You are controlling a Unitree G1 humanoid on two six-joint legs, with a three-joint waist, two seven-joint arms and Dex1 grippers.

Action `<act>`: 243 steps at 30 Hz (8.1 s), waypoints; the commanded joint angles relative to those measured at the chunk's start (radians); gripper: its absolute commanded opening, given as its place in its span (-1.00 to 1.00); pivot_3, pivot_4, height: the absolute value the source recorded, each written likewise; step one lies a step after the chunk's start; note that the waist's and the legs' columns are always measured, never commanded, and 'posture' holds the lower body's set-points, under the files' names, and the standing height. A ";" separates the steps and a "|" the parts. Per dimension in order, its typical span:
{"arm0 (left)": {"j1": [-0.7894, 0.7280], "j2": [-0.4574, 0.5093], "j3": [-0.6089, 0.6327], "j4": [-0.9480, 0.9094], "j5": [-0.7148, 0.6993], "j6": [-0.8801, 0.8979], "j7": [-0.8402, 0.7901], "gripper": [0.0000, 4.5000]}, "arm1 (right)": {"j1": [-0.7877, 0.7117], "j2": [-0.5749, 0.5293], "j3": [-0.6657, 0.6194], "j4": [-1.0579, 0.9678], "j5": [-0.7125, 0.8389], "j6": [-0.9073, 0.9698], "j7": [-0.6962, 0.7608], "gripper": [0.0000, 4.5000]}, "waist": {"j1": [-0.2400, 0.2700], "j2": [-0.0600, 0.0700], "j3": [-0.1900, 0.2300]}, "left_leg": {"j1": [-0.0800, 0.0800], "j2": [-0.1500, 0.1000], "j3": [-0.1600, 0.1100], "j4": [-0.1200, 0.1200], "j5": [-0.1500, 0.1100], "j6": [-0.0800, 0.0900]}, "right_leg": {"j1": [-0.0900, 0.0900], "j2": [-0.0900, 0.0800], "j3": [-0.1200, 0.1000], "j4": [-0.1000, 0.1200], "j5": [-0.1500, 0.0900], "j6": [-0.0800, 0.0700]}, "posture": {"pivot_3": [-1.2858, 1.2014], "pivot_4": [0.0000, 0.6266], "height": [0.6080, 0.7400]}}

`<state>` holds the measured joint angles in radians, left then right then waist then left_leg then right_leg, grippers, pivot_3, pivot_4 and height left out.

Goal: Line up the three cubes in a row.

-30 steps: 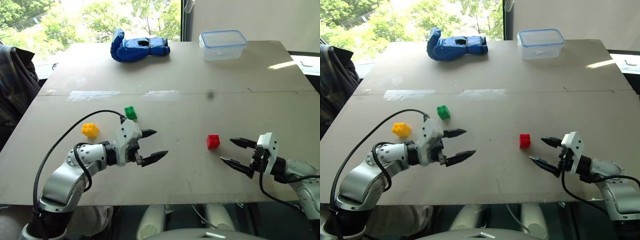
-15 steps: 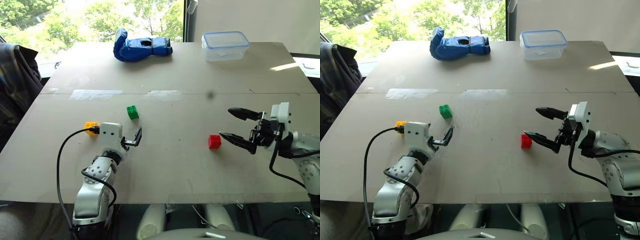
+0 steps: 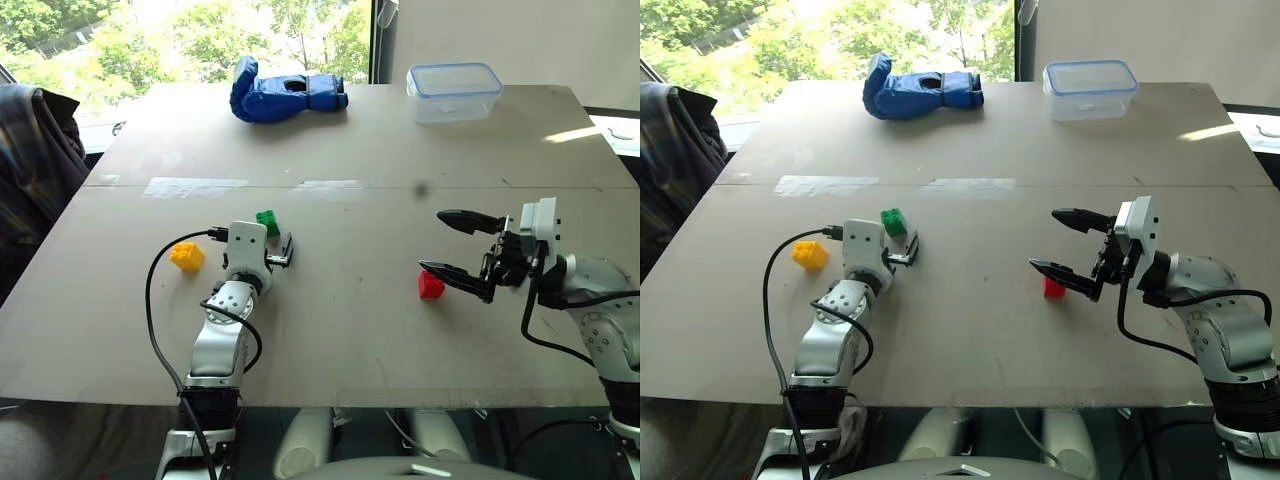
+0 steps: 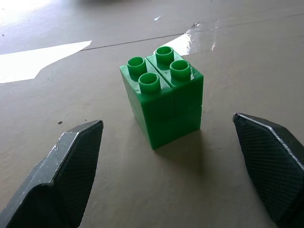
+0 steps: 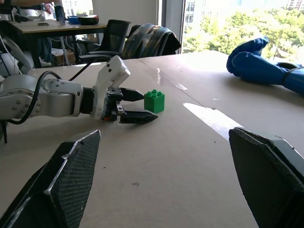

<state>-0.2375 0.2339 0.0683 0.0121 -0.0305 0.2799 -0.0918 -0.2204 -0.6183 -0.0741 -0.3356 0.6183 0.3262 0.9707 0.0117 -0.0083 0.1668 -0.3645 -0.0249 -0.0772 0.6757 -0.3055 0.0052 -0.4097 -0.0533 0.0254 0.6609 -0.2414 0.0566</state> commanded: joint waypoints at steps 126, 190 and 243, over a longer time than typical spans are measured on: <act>-0.292 0.149 -0.358 0.454 -0.070 -0.397 -1.195 0.66 | 0.240 -0.121 -0.200 0.086 0.020 -0.216 0.264 1.00 | -0.023 0.000 -0.001 | 0.002 -0.001 -0.006 0.008 -0.003 0.005 | 0.008 0.001 -0.005 0.000 0.000 0.001 | 0.03 -0.52 1.00; 0.361 0.096 0.332 -0.140 -0.212 -0.149 -0.225 0.66 | -0.107 0.130 0.146 0.052 -0.077 -0.060 0.035 1.00 | -0.002 0.000 0.001 | -0.001 0.001 -0.006 0.004 -0.003 0.004 | 0.004 -0.002 -0.007 -0.004 0.000 0.000 | 0.03 -0.52 1.00; -0.243 0.295 -0.182 0.493 -0.253 -0.550 -1.353 -0.47 | 0.051 0.032 -0.027 0.023 0.027 -0.091 0.139 1.00 | -0.024 0.002 0.001 | -0.001 0.000 -0.006 0.000 -0.003 0.005 | 0.003 -0.001 -0.007 -0.004 0.000 0.000 | 0.03 -0.52 1.00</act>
<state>-0.4366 0.5322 -0.0977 0.4512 -0.2867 -0.2227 -1.3695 -0.1746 -0.5849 -0.0802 -0.2617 0.6205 0.2371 1.1197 -0.0127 -0.0065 0.1681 -0.3660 -0.0253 -0.0831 0.6761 -0.3084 0.0100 -0.4069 -0.0544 0.0184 0.6569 -0.2416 0.0564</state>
